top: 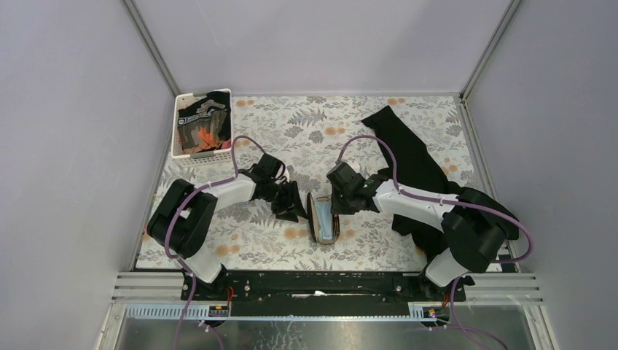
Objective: Organize the sunglasses
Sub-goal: Place the sunglasses in the sunglasses case, then adjust the glasses cleaning cloth in the sunglasses case.
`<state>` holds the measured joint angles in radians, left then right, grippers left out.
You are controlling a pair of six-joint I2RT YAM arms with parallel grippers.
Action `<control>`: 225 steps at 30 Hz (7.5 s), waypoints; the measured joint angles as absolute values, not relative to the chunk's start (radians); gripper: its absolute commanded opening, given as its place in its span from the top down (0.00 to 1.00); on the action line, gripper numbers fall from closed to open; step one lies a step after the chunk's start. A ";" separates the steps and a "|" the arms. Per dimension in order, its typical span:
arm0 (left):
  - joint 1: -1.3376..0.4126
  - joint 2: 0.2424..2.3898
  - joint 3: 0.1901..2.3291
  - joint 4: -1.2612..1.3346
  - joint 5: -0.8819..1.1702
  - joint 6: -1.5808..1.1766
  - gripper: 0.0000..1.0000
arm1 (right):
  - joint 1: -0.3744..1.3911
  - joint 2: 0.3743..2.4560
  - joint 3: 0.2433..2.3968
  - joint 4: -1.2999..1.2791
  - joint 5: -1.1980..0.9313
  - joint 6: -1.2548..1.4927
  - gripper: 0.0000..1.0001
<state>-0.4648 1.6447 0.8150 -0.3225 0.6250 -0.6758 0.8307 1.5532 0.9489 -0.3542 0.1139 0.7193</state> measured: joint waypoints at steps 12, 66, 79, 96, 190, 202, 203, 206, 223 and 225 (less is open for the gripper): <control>-0.482 1.653 0.822 -0.320 0.625 -0.683 0.53 | 0.854 1.587 0.958 -0.355 0.133 0.717 0.76; -0.484 1.690 0.856 -0.319 0.625 -0.679 0.53 | 0.875 1.560 1.030 -0.441 0.125 0.503 0.77; -0.484 1.694 0.856 -0.319 0.625 -0.678 0.53 | 0.875 1.478 1.030 -0.429 0.111 0.503 0.77; -0.484 1.694 0.856 -0.319 0.625 -0.677 0.53 | 0.876 1.568 1.011 -0.436 0.151 0.557 0.78; -0.509 1.538 0.789 -0.280 0.521 -0.710 0.67 | 0.634 1.320 0.479 0.258 -0.257 0.871 0.66; -0.509 1.564 0.770 -0.229 0.546 -0.725 0.72 | 0.634 1.338 0.451 0.305 -0.265 0.892 0.68; -0.509 1.565 0.769 -0.229 0.547 -0.725 0.72 | 0.634 1.338 0.451 0.304 -0.264 0.891 0.68; -0.509 1.568 0.768 -0.222 0.554 -0.725 0.72 | 0.634 1.339 0.451 0.303 -0.262 0.887 0.69; -0.512 1.598 0.774 -0.194 0.597 -0.729 0.72 | 0.634 1.417 0.483 0.296 -0.248 0.841 0.71; -0.515 1.602 0.778 -0.194 0.600 -0.728 0.72 | 0.634 1.419 0.491 0.282 -0.245 0.832 0.71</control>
<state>-0.5152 1.6024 0.7784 -0.1940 0.5999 -0.7284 0.6338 1.4189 0.4911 0.2825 -0.2455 0.8318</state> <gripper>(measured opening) 0.280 0.287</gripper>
